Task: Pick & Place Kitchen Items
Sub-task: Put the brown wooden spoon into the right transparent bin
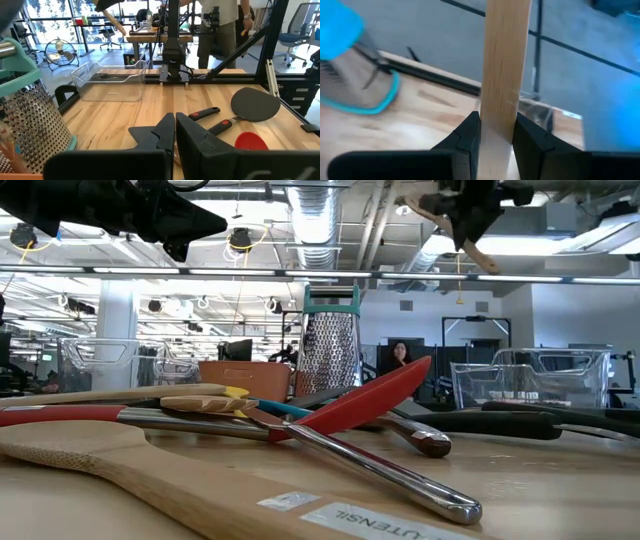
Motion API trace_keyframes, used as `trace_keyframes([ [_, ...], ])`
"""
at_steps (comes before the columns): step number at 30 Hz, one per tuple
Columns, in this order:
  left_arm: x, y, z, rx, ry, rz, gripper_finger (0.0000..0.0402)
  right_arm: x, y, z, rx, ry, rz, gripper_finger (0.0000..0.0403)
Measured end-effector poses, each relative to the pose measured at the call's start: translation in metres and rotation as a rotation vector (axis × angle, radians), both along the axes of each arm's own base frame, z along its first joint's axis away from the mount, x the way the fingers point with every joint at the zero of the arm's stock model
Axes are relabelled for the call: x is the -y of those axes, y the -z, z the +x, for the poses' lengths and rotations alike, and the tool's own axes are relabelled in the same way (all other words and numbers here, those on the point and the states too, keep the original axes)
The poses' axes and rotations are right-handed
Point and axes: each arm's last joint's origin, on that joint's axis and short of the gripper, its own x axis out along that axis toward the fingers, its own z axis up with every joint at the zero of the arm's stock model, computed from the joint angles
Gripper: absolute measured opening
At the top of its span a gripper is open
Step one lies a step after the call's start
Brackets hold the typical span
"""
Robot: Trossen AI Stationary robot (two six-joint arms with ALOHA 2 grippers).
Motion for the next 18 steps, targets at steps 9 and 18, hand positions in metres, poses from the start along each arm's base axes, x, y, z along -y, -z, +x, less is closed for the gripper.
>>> trace_keyframes([
  [9,0.000,0.000,0.000,0.000,0.000,0.002,0.0002,0.031,0.047,-0.018,-0.172,0.126,0.069,0.0078],
  [18,0.000,0.000,0.000,-0.002,0.002,0.027,0.0002,0.049,0.095,-0.032,-0.131,0.161,0.137,0.0078],
])
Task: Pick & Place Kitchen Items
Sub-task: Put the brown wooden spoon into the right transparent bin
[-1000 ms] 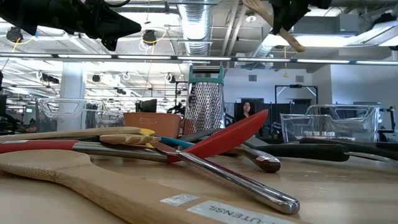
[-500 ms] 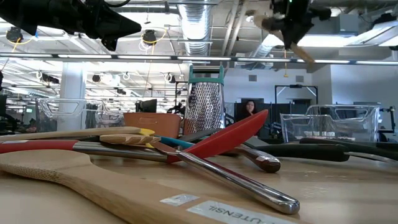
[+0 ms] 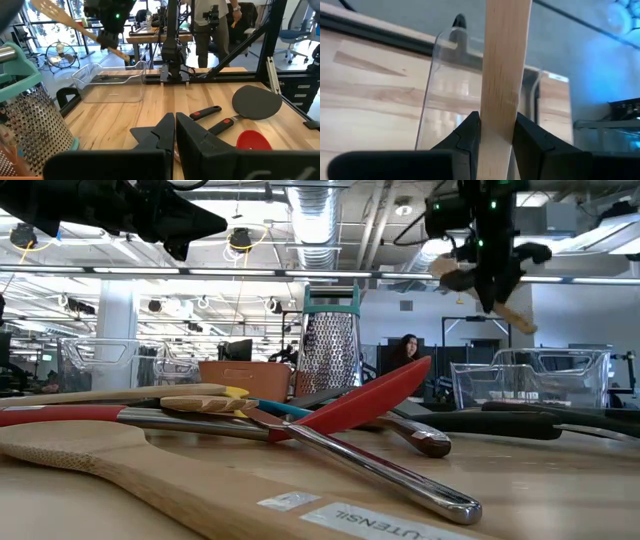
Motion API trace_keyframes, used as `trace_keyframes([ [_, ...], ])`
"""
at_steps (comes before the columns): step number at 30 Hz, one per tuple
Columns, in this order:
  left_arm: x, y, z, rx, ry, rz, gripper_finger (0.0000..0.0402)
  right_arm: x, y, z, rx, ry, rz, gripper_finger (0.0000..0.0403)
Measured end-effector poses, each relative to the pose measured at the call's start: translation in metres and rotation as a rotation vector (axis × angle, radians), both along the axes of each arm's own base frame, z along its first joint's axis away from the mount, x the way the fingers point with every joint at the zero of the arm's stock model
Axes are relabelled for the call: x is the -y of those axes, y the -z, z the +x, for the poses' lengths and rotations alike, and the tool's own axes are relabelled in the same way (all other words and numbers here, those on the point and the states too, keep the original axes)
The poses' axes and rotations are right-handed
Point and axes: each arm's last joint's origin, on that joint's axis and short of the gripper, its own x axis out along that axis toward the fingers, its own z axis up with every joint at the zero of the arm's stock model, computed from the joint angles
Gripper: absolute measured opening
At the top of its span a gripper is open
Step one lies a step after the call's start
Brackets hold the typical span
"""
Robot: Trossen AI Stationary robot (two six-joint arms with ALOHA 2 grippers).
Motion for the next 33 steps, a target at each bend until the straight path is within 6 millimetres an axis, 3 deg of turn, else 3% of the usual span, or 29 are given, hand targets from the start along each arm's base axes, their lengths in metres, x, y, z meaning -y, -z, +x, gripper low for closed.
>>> trace_keyframes([
  [17,0.000,0.000,0.000,0.000,0.000,0.000,0.0002,0.021,0.073,-0.023,0.076,0.087,0.102,0.0078],
  [33,0.000,0.000,0.000,0.000,0.000,0.000,0.0002,0.019,0.098,-0.039,0.072,0.129,0.214,0.0078],
])
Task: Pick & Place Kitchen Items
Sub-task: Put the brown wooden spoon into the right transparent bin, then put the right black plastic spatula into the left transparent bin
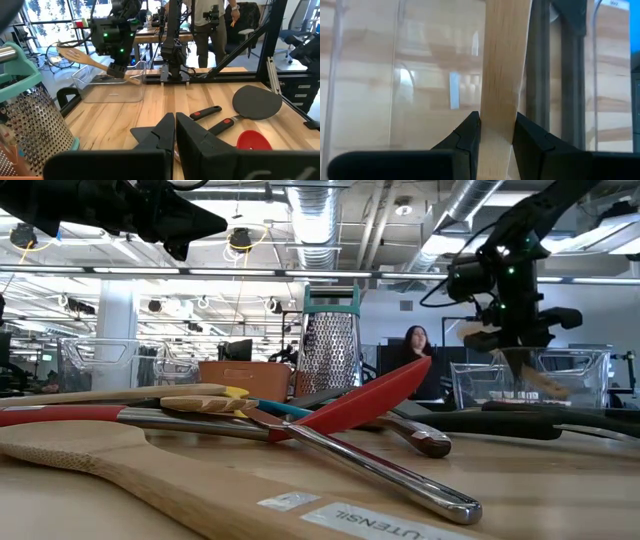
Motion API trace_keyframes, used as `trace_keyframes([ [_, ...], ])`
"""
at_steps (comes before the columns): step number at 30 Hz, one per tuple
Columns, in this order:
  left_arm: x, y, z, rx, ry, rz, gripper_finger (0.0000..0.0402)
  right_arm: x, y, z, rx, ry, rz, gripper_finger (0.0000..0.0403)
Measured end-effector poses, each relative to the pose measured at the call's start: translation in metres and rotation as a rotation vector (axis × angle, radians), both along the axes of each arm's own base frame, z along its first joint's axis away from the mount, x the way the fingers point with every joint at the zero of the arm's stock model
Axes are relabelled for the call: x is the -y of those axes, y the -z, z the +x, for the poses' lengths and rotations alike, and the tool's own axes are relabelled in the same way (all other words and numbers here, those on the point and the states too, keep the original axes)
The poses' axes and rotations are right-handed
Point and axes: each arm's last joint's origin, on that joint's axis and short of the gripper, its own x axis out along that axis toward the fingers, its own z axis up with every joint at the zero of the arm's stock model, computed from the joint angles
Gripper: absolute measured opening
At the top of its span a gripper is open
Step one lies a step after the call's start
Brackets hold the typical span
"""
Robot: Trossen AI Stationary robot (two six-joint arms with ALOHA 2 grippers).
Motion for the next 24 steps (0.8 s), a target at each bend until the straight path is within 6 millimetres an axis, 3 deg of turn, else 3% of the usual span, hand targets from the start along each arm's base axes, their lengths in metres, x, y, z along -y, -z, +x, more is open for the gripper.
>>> trace_keyframes([
  [11,0.000,0.000,0.000,0.000,0.000,0.000,0.0002,-0.004,0.010,-0.003,0.008,-0.025,0.060,0.0081],
  [19,0.000,0.000,0.000,0.000,0.000,0.000,0.0002,-0.005,0.010,-0.002,0.017,-0.029,0.065,0.0198],
  [24,0.000,0.000,0.000,0.001,0.000,0.000,0.0002,-0.002,-0.004,0.001,0.000,-0.068,0.080,0.0234],
])
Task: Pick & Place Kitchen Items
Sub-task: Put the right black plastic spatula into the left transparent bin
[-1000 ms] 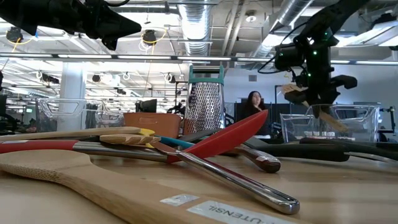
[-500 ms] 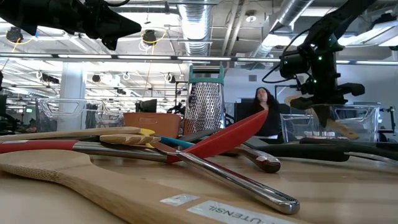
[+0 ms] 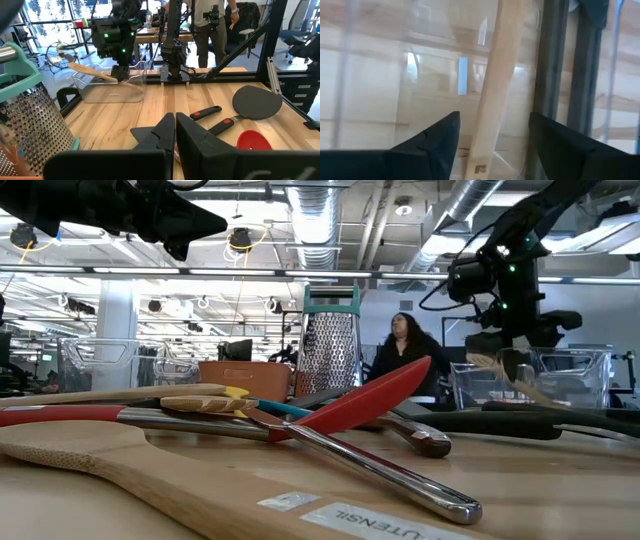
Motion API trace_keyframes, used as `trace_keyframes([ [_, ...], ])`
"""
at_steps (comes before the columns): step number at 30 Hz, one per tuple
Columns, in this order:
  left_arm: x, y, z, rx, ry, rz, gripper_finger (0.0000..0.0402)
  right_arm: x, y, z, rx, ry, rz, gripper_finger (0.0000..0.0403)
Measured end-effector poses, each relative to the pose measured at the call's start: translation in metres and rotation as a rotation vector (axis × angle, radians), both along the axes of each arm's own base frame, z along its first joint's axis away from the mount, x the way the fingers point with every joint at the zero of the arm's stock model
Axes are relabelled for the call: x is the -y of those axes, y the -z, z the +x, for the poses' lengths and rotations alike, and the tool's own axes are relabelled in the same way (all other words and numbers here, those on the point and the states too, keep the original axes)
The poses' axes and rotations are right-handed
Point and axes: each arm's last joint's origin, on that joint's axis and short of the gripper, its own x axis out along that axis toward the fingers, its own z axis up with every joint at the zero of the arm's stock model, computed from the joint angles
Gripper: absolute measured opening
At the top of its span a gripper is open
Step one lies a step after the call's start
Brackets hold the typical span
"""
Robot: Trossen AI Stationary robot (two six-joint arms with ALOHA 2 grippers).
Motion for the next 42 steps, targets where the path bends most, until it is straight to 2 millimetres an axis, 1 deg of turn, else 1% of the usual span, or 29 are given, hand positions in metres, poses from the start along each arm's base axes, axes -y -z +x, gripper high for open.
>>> trace_keyframes([
  [4,0.000,0.000,0.000,0.000,0.000,0.000,0.0002,0.005,-0.025,0.006,0.005,-0.016,-0.005,0.0228],
  [9,0.000,0.000,0.000,0.000,0.000,0.000,0.0002,0.011,-0.065,0.015,0.069,-0.040,-0.017,0.0197],
  [14,0.000,0.000,0.000,0.000,0.000,0.000,0.0002,0.012,-0.102,0.026,0.243,-0.077,0.032,0.0160],
  [17,0.000,0.000,0.000,0.000,0.000,0.000,0.0002,0.006,-0.118,0.035,0.367,-0.133,0.095,0.0139],
  [20,0.000,0.000,0.000,-0.001,0.000,0.000,0.0002,-0.004,-0.132,0.045,0.462,-0.208,0.148,0.0119],
  [23,0.000,0.000,0.000,0.000,0.000,0.000,0.0002,-0.018,-0.142,0.056,0.504,-0.291,0.167,0.0100],
  [26,0.000,0.000,0.000,0.000,0.000,0.000,0.0002,-0.037,-0.149,0.068,0.510,-0.382,0.160,0.0078],
  [31,0.000,0.000,0.000,0.000,0.000,0.000,0.0002,-0.076,-0.152,0.087,0.480,-0.521,0.094,0.0040],
  [35,0.000,0.000,0.000,-0.001,0.000,0.000,0.0002,-0.109,-0.154,0.099,0.492,-0.624,0.036,0.0015],
  [38,0.000,0.000,0.000,-0.001,0.000,0.000,0.0002,-0.134,-0.156,0.105,0.523,-0.715,0.033,0.0003],
  [42,0.000,0.000,0.000,0.000,0.000,0.000,0.0002,-0.166,-0.160,0.110,0.574,-0.833,0.025,0.0004],
])
